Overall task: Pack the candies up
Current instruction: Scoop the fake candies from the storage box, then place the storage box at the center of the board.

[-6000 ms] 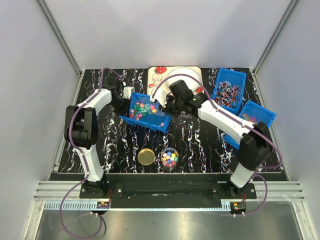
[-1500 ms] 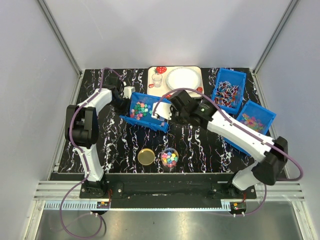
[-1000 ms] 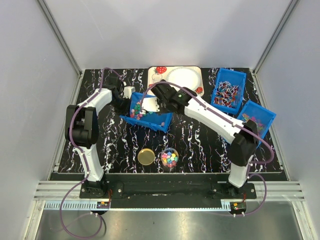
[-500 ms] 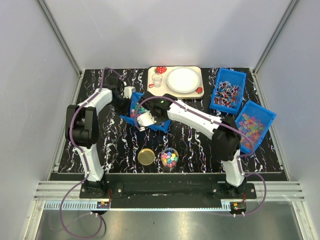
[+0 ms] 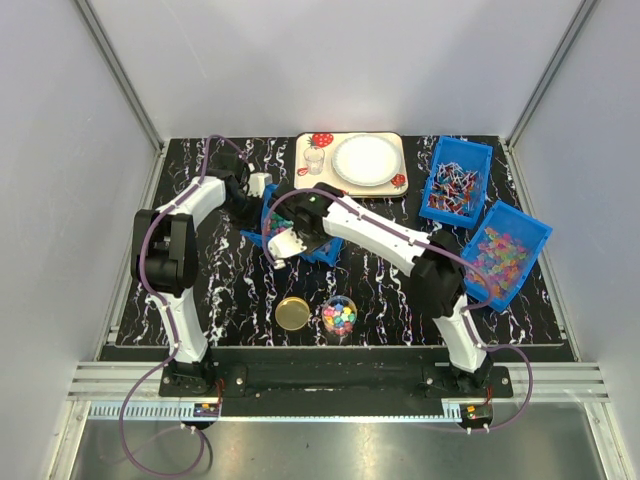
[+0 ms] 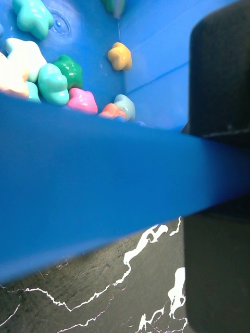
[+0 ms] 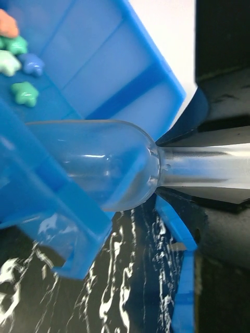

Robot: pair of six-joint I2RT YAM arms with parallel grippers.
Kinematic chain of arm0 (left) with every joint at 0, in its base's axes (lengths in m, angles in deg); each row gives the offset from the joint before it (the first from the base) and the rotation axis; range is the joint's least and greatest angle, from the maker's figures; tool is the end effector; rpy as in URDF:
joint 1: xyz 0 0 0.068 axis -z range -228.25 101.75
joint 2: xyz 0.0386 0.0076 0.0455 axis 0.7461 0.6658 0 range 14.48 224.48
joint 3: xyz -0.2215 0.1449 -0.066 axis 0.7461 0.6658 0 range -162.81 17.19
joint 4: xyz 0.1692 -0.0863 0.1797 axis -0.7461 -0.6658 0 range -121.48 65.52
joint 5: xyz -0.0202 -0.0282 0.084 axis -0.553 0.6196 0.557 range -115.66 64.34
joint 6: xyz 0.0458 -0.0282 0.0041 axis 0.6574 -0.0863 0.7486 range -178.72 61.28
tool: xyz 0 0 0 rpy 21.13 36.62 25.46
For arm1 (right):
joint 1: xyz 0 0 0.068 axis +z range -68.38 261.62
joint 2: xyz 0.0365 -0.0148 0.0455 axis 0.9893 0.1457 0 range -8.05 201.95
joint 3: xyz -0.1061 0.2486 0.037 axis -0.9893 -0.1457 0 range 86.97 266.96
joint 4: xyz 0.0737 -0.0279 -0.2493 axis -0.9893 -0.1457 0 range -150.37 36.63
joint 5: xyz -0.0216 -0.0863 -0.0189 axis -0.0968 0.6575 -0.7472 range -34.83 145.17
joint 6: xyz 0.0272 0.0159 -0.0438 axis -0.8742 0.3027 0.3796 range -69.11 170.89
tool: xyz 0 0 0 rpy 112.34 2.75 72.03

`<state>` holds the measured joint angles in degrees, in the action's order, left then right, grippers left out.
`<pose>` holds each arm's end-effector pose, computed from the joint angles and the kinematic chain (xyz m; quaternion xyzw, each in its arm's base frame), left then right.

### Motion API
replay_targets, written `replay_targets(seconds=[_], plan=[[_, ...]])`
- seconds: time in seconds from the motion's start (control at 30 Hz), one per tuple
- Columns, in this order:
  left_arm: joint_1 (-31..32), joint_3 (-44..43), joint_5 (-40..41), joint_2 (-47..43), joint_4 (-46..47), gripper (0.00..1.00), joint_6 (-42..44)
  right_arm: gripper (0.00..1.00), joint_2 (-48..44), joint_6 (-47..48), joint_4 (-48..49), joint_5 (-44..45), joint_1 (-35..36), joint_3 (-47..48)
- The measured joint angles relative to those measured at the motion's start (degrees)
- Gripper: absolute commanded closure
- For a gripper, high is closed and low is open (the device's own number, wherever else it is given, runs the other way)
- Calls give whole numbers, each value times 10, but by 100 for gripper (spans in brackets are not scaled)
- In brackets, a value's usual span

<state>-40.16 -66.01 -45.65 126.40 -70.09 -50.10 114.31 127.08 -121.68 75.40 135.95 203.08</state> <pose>0.3857 -0.0672 0.1898 0.1652 0.9618 -0.1713 0.1351 0.2664 0.3503 0.2659 -0.8761 0.4298 -0.1960 0.0969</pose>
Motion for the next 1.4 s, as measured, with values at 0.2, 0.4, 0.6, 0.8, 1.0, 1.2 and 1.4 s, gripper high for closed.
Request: replay_targets(seconds=[0.2, 0.4, 0.6, 0.8, 1.0, 1.2, 1.4], plan=[[1, 0, 0, 0, 0, 100, 6, 100, 23, -11, -20, -41, 0, 27], [3, -1, 4, 0, -1, 100, 17, 100, 43, -38, -8, -45, -2, 40], [3, -1, 3, 0, -1, 100, 17, 100, 69, -76, 18, -52, -2, 63], [3, -1, 2, 0, -1, 100, 16, 100, 86, -115, 47, -68, -2, 75], [3, -1, 2, 0, -1, 100, 14, 100, 91, -148, 72, -80, -4, 75], [3, -1, 2, 0, -1, 100, 14, 100, 91, -174, 79, -99, -10, 75], [3, -1, 1, 0, -1, 100, 14, 100, 100, -207, 111, -130, -20, 74]])
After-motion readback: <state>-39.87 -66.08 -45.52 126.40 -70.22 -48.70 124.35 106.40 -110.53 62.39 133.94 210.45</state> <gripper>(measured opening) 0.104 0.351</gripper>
